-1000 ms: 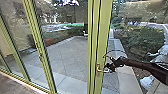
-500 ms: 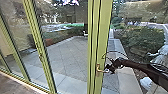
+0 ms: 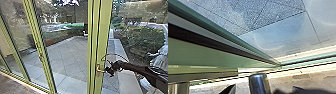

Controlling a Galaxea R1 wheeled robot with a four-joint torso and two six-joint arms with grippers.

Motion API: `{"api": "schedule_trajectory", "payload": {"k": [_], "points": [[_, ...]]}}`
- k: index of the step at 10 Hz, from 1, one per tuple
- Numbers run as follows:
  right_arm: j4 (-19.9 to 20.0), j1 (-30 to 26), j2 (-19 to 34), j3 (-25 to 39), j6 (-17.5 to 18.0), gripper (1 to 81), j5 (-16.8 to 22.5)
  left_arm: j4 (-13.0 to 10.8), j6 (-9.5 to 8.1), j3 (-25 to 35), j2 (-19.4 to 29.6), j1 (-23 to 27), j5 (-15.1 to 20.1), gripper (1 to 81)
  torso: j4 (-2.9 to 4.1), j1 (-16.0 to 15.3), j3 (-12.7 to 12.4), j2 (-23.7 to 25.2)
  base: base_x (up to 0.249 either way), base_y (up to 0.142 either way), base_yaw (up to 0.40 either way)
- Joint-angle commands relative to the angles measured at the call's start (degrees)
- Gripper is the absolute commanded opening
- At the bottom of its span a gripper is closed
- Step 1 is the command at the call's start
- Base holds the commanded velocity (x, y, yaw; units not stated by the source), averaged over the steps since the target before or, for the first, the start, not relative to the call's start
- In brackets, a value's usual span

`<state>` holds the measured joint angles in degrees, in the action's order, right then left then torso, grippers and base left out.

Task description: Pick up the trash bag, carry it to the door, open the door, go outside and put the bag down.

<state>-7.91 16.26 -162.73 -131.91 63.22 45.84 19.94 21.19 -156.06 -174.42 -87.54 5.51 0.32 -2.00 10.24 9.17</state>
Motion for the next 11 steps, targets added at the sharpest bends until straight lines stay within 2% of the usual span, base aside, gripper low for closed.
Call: {"api": "schedule_trajectory", "payload": {"k": [1, 5, 7, 11], "points": [[3.5, -6.8, -0.5, 0.7, -0.3, 81.1, 3.8, 0.8, 0.17, 0.2, -0.1, 1.9, 4.3, 1.0, 0.0, 0.0, 0.0, 0.0, 0.0, 0.0, 0.0], [3.5, -3.1, -1.0, 0.8, -0.4, 81.1, 3.9, 0.8, 0.26, 0.2, -0.2, 1.9, 4.2, 1.0, 0.0, 0.0, 0.0, 0.0, 0.0, 0.0, 0.0], [2.9, -1.1, -1.5, 1.0, -0.6, 81.1, 5.2, 0.7, 0.26, 0.2, -0.4, 1.9, 4.2, 1.0, 0.0, 0.0, 0.0, 0.0, 0.0, 0.0, 0.0], [1.3, 2.7, -5.2, 0.0, -0.6, 81.1, 6.0, 0.7, 0.26, 0.2, -0.5, 1.9, 4.1, 1.0, -0.02, 0.0, 0.0, 0.0, 0.0, 0.0, 0.0]]}}
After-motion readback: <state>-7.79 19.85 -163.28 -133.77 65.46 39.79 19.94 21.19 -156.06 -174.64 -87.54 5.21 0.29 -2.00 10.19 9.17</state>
